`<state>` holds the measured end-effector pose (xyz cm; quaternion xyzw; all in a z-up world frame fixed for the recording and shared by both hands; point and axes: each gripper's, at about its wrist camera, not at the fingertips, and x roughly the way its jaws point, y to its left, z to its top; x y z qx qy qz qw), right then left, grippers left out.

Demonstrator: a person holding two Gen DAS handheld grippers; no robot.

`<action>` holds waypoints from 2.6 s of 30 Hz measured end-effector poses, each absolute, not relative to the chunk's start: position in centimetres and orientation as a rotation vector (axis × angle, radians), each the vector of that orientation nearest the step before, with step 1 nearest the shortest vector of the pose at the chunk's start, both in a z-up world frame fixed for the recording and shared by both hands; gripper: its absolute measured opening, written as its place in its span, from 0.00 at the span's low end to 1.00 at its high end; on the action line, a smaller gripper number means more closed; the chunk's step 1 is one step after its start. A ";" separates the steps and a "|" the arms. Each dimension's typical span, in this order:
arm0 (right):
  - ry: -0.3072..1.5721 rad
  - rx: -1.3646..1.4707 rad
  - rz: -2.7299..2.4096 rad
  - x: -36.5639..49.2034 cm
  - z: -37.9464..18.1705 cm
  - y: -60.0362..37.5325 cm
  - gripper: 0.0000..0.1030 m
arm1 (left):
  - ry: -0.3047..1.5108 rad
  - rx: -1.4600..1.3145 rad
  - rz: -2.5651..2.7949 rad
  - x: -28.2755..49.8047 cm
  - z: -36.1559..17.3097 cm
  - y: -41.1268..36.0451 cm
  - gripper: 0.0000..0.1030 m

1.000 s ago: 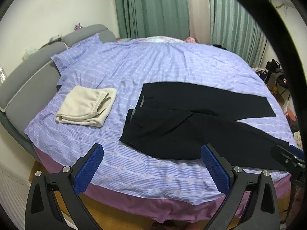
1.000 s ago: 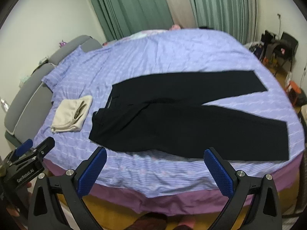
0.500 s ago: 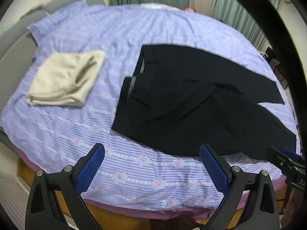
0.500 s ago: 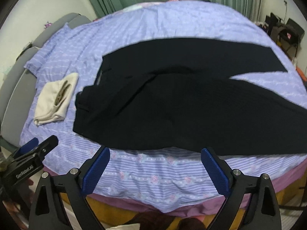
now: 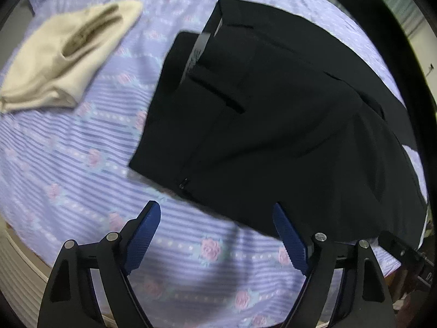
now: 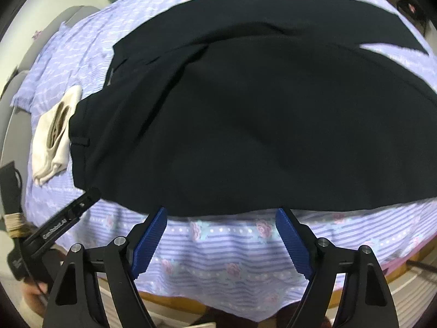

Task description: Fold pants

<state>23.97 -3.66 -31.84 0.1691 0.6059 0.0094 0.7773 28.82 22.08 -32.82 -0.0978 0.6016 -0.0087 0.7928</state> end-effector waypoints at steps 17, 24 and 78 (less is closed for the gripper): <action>1.378 0.550 -0.024 26.7 -35.0 -5.8 0.38 | 1.334 -0.519 0.041 31.4 -34.5 24.9 0.20; 1.296 0.534 -0.019 26.3 -30.4 -7.0 0.11 | 1.233 -0.356 -0.083 31.4 -27.7 22.7 0.09; 0.798 0.092 0.106 34.6 -7.9 -13.1 0.80 | 0.729 0.075 -0.343 41.8 -12.1 9.6 0.88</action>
